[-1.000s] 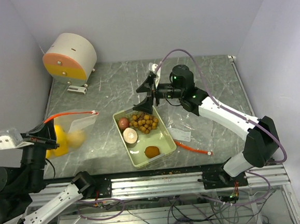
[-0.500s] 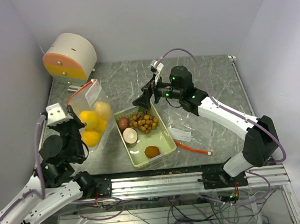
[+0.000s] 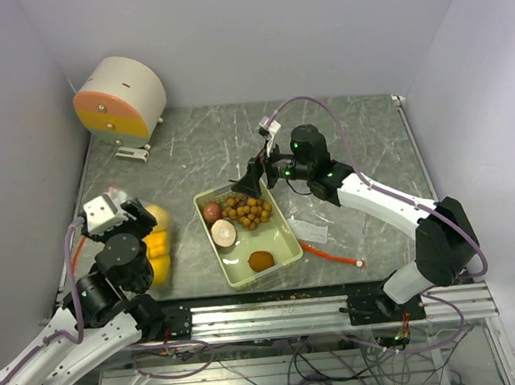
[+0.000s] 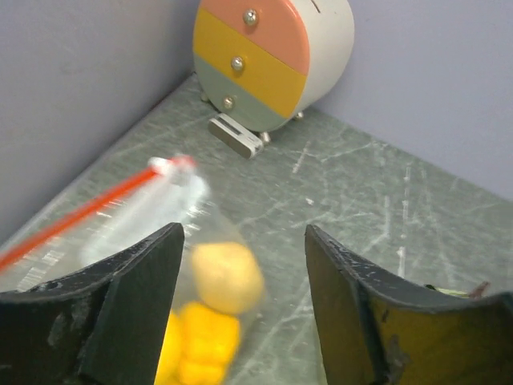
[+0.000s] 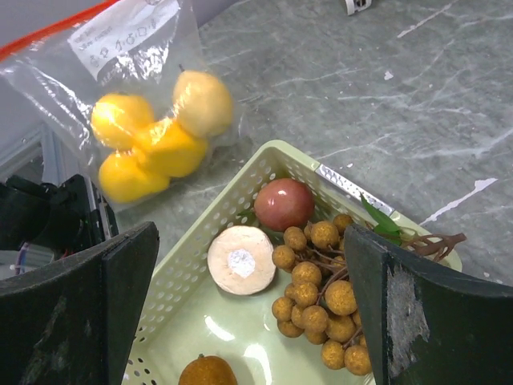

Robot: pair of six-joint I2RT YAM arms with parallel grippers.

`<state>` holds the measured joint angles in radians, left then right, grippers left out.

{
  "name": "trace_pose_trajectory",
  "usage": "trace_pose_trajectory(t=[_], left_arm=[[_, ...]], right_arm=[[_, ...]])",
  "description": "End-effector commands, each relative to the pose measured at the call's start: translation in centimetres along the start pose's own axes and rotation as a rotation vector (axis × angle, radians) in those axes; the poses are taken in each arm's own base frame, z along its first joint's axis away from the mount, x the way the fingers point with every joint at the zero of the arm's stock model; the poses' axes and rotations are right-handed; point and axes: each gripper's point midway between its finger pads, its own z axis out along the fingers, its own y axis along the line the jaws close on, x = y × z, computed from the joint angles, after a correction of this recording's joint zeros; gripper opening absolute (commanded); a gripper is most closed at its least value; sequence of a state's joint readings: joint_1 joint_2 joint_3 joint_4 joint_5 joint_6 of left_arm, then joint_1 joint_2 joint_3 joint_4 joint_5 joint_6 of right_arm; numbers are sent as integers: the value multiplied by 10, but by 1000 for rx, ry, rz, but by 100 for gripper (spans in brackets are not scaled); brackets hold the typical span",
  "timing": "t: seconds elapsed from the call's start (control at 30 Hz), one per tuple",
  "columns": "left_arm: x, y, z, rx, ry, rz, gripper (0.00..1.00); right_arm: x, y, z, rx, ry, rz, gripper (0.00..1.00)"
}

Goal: Place the food in the zip-top bag and seal the zipper
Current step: Place the zipper food storage bag at the corner of the board, then pick up the zipper food storage bag at the center of the board.

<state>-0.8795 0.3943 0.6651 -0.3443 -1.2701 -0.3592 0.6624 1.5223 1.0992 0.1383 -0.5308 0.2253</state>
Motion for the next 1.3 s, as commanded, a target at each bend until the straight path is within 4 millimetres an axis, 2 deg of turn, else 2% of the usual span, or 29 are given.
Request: trace_pose_trajectory(t=[0.0,0.03,0.07,0.17,0.23,0.3,0.47,0.53,0.67,0.77,0.9,1.1,1.27], left_arm=[[-1,7,-8,35,41,-102,87],[-5,7,-9,46,36,-99,97],[-8,8,-9,54,34,-102,100],[-20,11,-12,61,29,-129,100],[-25,5,-14,104,30,-127,100],[-25,-4,-16,162,37,-127,100],[-16,-41,-23,327,79,-135,100],[-12,-49,-25,353,107,-148,100],[-4,-71,-31,440,158,-155,100],[13,-94,-38,534,196,-133,100],[39,-112,-38,558,269,-71,100],[57,-128,-40,587,333,-24,100],[64,-133,-45,619,355,-36,100]], right_arm=[[1,0,-1,1,-8,4,99],[2,-1,-1,8,-3,8,99],[3,-2,-2,15,3,13,99],[6,-4,-4,38,17,32,99],[9,-5,-6,51,24,48,99],[11,-5,-10,70,32,66,99],[24,-27,-19,228,88,153,100],[29,-49,-30,389,106,221,100],[48,-85,-69,665,153,317,100],[55,-99,-100,789,131,371,100],[62,-107,-136,911,119,426,100],[95,-111,-140,956,236,495,100],[97,-120,-126,948,208,508,100]])
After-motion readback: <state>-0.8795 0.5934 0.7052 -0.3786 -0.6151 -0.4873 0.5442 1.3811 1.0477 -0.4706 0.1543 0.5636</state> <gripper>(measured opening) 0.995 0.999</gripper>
